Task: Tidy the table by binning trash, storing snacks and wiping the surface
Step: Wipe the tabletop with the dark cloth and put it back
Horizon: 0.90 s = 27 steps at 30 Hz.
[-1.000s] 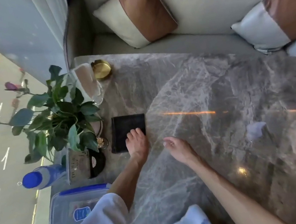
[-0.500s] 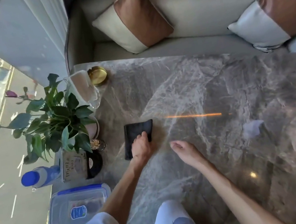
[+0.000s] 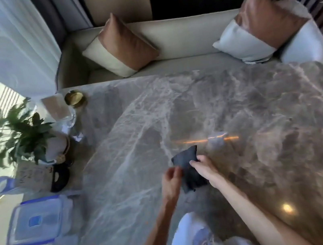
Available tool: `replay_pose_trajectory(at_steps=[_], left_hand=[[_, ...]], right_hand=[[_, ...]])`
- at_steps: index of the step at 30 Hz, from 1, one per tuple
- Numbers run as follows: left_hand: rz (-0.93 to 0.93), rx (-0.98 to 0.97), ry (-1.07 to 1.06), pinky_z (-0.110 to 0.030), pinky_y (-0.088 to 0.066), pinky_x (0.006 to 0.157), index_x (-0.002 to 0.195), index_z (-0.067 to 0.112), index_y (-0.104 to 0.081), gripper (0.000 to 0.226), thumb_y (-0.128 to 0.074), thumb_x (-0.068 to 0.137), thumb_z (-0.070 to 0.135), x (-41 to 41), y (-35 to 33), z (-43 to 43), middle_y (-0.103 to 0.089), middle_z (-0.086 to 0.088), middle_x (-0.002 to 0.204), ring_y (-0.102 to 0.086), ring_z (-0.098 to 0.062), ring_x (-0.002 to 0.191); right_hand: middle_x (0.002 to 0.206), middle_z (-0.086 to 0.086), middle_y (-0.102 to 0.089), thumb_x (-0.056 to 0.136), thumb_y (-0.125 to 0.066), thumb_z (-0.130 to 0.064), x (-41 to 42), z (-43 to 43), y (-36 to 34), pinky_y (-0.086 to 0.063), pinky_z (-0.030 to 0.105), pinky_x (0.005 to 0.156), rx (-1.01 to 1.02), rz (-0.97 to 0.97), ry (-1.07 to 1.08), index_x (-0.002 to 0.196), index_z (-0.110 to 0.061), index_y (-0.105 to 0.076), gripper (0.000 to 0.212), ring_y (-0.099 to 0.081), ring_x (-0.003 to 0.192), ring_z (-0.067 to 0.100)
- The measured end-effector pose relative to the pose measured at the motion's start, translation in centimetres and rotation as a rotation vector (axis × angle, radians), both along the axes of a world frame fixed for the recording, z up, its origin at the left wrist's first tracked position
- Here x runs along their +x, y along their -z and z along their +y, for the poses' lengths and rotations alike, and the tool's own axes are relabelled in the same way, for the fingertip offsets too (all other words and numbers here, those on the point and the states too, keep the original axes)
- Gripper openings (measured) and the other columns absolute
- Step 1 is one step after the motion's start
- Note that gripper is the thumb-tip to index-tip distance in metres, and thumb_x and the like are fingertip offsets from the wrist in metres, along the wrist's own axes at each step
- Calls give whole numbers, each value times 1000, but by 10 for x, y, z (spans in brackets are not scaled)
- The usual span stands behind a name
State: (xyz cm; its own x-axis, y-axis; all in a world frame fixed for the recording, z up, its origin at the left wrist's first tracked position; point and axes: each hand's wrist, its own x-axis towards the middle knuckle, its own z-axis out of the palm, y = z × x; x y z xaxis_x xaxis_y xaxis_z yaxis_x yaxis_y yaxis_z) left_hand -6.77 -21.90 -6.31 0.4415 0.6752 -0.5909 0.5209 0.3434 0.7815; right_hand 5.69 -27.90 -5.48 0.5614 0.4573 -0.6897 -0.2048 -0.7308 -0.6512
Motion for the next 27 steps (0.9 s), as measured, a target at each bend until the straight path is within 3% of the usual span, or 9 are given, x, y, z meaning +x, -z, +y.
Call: replay_pose_trajectory(at_steps=[2, 5, 9, 11, 15, 18, 21, 24, 27], left_hand=[[6, -314, -165, -23, -38, 64, 106, 11, -60, 32, -56, 94, 40, 4, 0, -22, -59, -3, 91, -52, -14, 78], [-235, -798, -106, -30, -49, 82, 117, 10, -63, 62, -35, 95, 60, 17, 1, -50, -69, -12, 112, -64, -25, 102], [-388, -833, -158, -41, -55, 93, 129, 5, -59, 48, -55, 91, 35, 38, -15, -63, -65, -16, 127, -66, -29, 113], [-298, -664, -102, -44, -56, 91, 124, 1, -61, 43, -67, 86, 19, 50, -24, -63, -66, -21, 123, -66, -34, 108], [-110, -157, 39, -27, -57, 63, 107, 8, -55, 27, -66, 84, 1, 74, -44, -67, -65, -21, 105, -67, -26, 79], [142, 580, 455, -39, -51, 75, 112, 13, -55, 25, -56, 87, 11, 76, -60, -76, -64, -9, 101, -62, -30, 90], [345, 1089, 737, -34, -46, 77, 111, 25, -59, 28, -48, 85, 25, 57, -68, -88, -60, -1, 96, -57, -24, 90], [294, 1165, 783, -29, -48, 64, 104, 26, -64, 24, -58, 81, 26, 34, -77, -94, -58, 3, 81, -57, -19, 73], [251, 1224, 841, -29, -47, 58, 93, 24, -67, 22, -73, 71, 23, 14, -82, -83, -56, 3, 74, -54, -18, 67]], right_hand=[[87, 10, -65, 91, -54, -12, 15, -29, -15, -41, 30, 72, 96, 39, 6, 94, 2, -65, 18, -58, 81, 18], [95, 5, -74, 93, -57, -11, 35, -65, -37, -48, 31, 78, 228, 158, 38, 91, -8, -70, 14, -66, 86, 15], [100, 7, -75, 95, -54, -10, 58, -110, -43, -55, 28, 75, 293, 278, 188, 94, -12, -71, 17, -71, 86, 16], [103, 9, -73, 97, -52, -13, 62, -127, -35, -54, 29, 73, 213, 268, 252, 101, -9, -69, 18, -68, 86, 18], [137, 11, -54, 99, -44, -42, 40, -129, -26, -43, 41, 104, -21, 286, 253, 136, -9, -50, 50, -54, 124, 28], [146, 8, -48, 90, -46, -64, 16, -114, -26, -38, 43, 108, 295, 674, 480, 144, -15, -43, 73, -46, 134, 27], [125, 13, -64, 83, -56, -67, -3, -99, -37, -39, 40, 108, 668, 951, 611, 123, -8, -61, 72, -57, 124, 28], [92, 8, -63, 82, -56, -70, -22, -85, -43, -47, 36, 95, 712, 784, 644, 85, -15, -60, 55, -64, 103, 23], [78, 5, -62, 86, -51, -68, -42, -73, -44, -51, 32, 84, 736, 728, 587, 69, -15, -61, 57, -67, 88, 18]])
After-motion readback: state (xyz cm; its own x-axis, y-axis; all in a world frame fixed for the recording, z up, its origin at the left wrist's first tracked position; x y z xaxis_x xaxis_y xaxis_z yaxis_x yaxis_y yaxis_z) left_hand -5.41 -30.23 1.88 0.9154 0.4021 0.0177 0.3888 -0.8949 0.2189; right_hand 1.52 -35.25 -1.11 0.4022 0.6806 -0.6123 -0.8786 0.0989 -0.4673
